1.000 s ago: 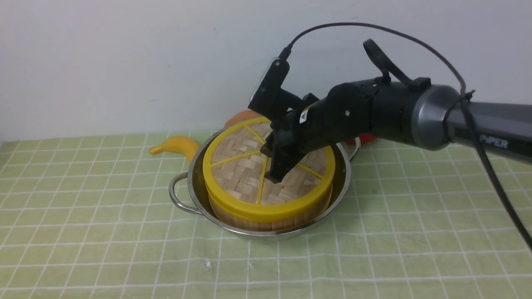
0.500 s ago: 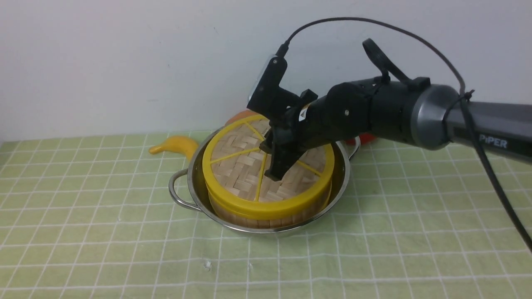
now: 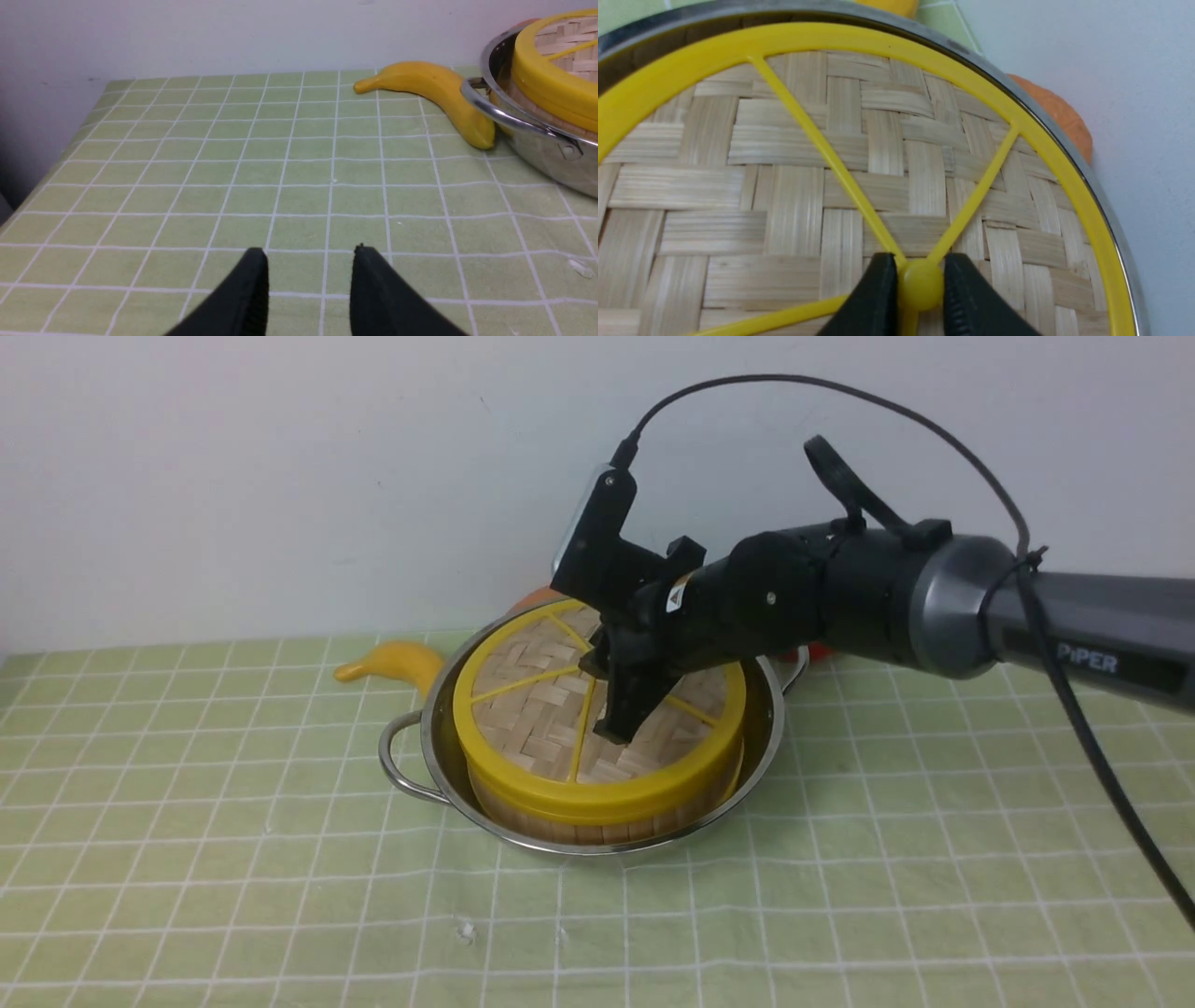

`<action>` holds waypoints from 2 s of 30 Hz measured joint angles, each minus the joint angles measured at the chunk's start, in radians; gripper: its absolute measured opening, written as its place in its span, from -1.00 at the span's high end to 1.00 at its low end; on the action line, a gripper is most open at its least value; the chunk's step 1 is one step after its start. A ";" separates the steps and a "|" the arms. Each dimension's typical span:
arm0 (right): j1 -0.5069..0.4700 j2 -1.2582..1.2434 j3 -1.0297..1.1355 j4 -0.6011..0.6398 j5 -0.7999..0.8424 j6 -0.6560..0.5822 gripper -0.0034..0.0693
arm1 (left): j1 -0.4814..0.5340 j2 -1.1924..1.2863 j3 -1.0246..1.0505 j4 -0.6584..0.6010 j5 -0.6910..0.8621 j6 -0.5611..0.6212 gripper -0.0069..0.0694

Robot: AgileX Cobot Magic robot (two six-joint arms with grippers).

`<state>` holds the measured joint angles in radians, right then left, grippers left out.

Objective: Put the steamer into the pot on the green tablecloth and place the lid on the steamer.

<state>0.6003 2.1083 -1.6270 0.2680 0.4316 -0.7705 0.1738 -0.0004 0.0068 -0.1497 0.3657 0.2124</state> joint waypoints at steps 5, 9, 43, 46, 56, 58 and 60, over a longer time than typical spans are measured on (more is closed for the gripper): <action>0.000 0.000 0.000 0.000 0.000 0.028 0.52 | 0.000 0.000 0.000 0.000 0.000 0.000 0.18; 0.000 -0.005 0.000 0.000 0.005 0.045 0.52 | 0.000 0.000 0.000 0.000 0.000 0.000 0.18; 0.000 -0.593 -0.001 0.109 0.349 0.663 0.92 | 0.000 0.000 0.000 0.000 0.000 -0.001 0.18; 0.000 -0.601 0.008 0.099 0.386 0.657 0.91 | 0.000 0.000 0.000 0.000 0.000 -0.001 0.18; -0.092 -1.119 0.695 -0.102 0.319 0.688 0.83 | 0.000 0.000 0.000 0.000 0.000 0.000 0.18; -0.165 -1.254 0.851 -0.110 0.236 0.717 0.82 | 0.000 0.000 0.000 0.000 0.000 -0.001 0.18; -0.242 -1.400 1.010 -0.115 0.138 0.741 0.80 | 0.000 0.000 0.000 0.000 0.000 -0.001 0.18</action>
<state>0.3581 0.7087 -0.6167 0.1532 0.5698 -0.0292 0.1738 -0.0004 0.0068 -0.1497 0.3657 0.2117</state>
